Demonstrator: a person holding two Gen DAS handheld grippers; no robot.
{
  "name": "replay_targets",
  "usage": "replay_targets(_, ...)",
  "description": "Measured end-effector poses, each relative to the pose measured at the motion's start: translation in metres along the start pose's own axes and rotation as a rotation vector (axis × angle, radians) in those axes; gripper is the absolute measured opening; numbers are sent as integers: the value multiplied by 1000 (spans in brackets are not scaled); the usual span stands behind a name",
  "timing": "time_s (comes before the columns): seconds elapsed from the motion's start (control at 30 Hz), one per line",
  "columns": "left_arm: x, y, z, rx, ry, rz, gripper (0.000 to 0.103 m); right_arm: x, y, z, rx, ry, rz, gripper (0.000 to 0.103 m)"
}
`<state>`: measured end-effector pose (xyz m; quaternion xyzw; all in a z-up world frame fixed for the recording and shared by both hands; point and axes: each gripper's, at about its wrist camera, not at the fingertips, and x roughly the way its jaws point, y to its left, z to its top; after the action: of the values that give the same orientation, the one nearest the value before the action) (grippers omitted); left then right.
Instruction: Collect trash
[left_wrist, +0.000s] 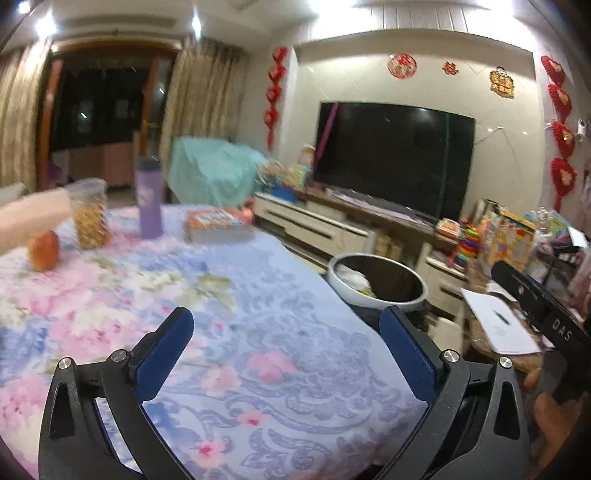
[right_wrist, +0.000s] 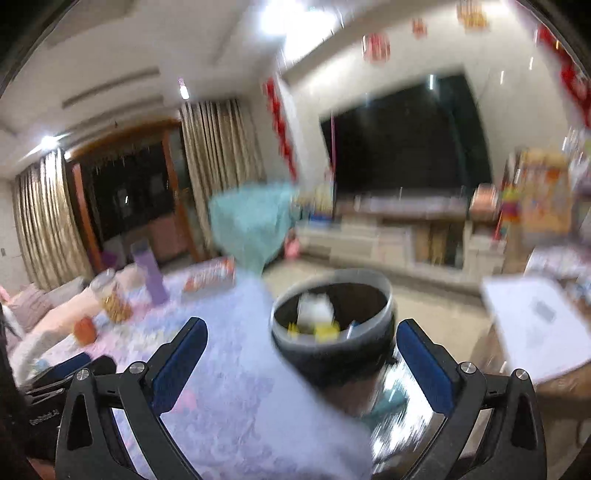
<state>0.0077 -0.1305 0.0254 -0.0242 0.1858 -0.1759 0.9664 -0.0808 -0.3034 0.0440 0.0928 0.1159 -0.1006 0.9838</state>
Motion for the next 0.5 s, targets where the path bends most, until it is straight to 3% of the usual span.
replay_targets(0.07,-3,-1,-7,21,-11,48,103,-6,6,-1,-45,-16,-33,103)
replay_targets(0.17,-7,1,-15,26,-25,75,103,-2,9,-12,-43,31,4,103)
replay_targets(0.5,-18,8,-31,26,-42,156,103,-8,23,-44,-56,64,48,103)
